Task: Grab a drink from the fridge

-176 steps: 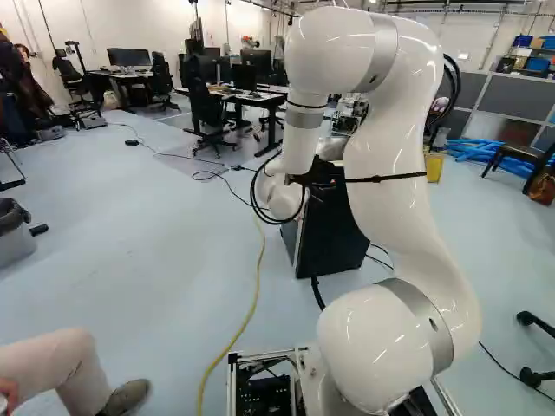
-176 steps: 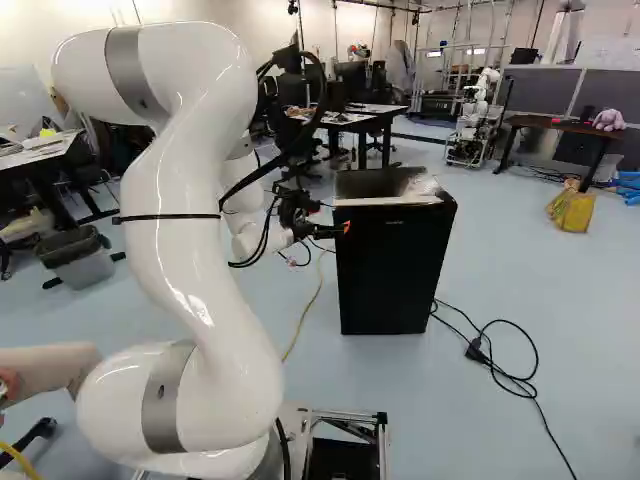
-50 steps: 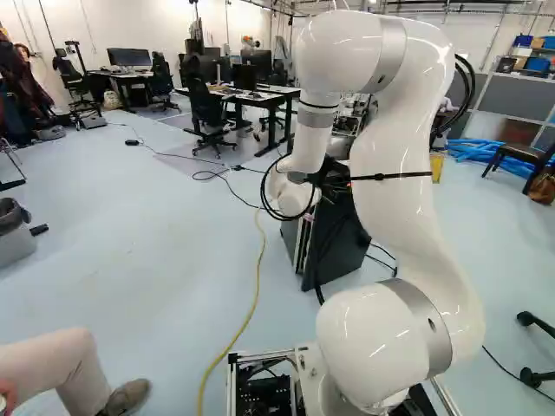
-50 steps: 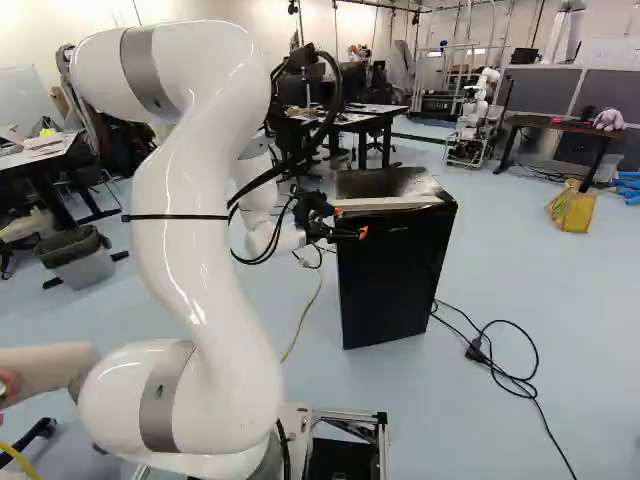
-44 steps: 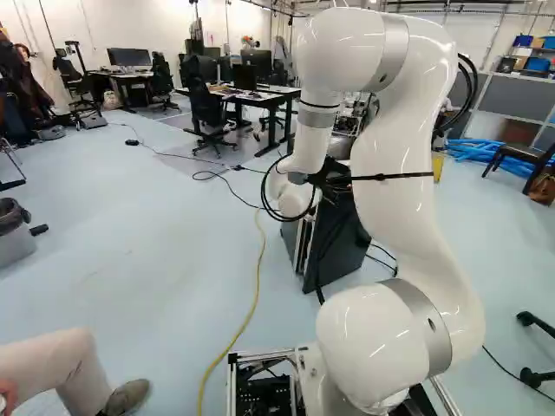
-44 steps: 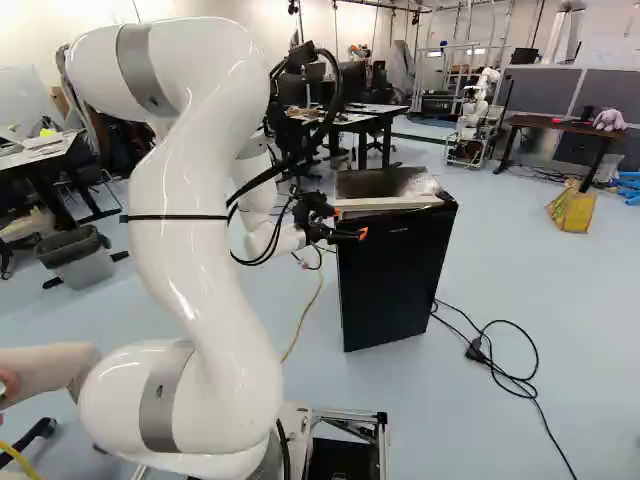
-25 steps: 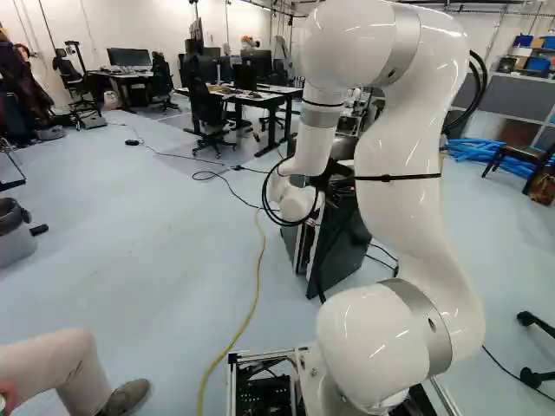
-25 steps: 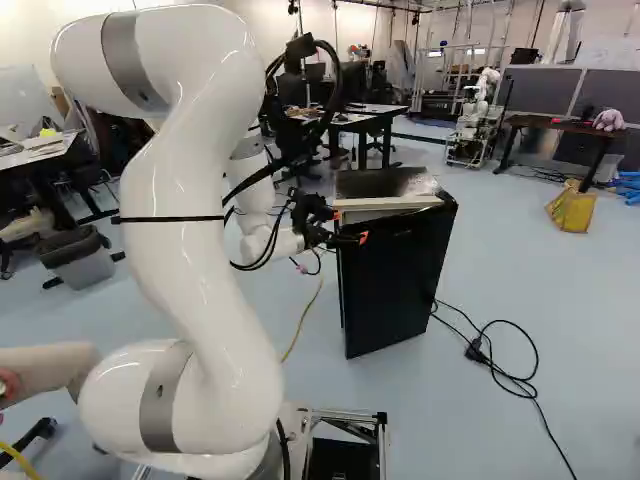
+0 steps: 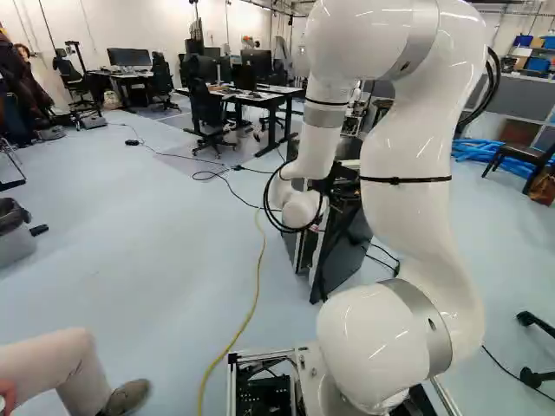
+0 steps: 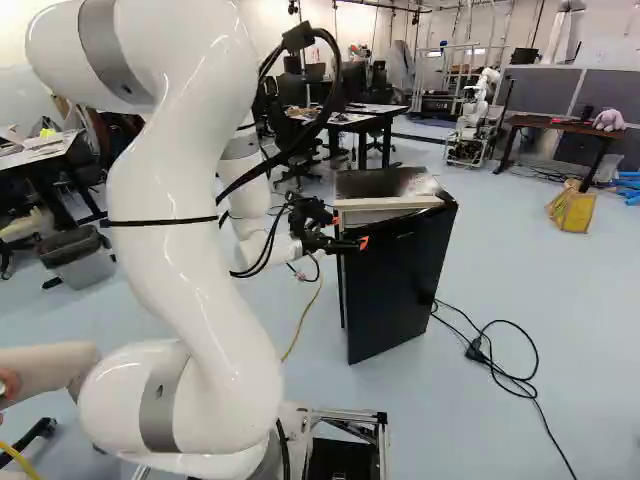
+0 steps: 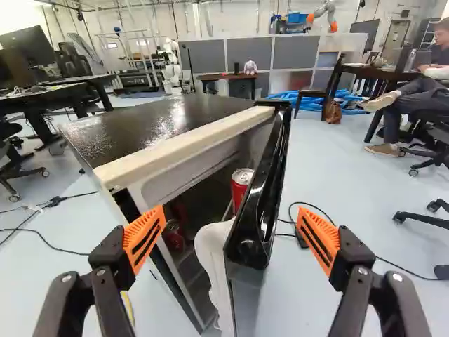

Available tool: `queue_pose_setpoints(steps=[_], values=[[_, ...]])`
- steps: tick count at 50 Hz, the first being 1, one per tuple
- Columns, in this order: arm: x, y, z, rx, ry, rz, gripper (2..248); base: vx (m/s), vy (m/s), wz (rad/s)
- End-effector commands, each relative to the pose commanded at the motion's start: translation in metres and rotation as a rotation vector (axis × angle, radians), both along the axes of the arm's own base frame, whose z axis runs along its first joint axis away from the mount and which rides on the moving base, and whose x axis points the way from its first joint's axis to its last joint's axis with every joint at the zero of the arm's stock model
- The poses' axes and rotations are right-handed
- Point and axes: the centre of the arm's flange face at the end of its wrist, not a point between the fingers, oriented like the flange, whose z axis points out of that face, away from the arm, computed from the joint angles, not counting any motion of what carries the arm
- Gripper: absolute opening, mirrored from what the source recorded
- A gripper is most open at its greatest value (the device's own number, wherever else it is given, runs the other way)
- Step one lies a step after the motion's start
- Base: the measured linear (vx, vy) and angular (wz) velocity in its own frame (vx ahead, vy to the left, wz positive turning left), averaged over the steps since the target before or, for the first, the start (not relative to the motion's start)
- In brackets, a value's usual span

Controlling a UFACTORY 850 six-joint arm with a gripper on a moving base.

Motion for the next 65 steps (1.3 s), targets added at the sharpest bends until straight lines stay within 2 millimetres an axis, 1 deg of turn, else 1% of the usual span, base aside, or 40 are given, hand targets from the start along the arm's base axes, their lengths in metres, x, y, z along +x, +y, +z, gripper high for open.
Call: queue_pose_setpoints(steps=[30,65], values=[[-0.043,-0.003,0.004,-0.004,0.035,0.006,247,0.0,0.0,0.0],[-0.078,-0.024,0.007,-0.006,0.059,-0.046,247,0.0,0.0,0.0]])
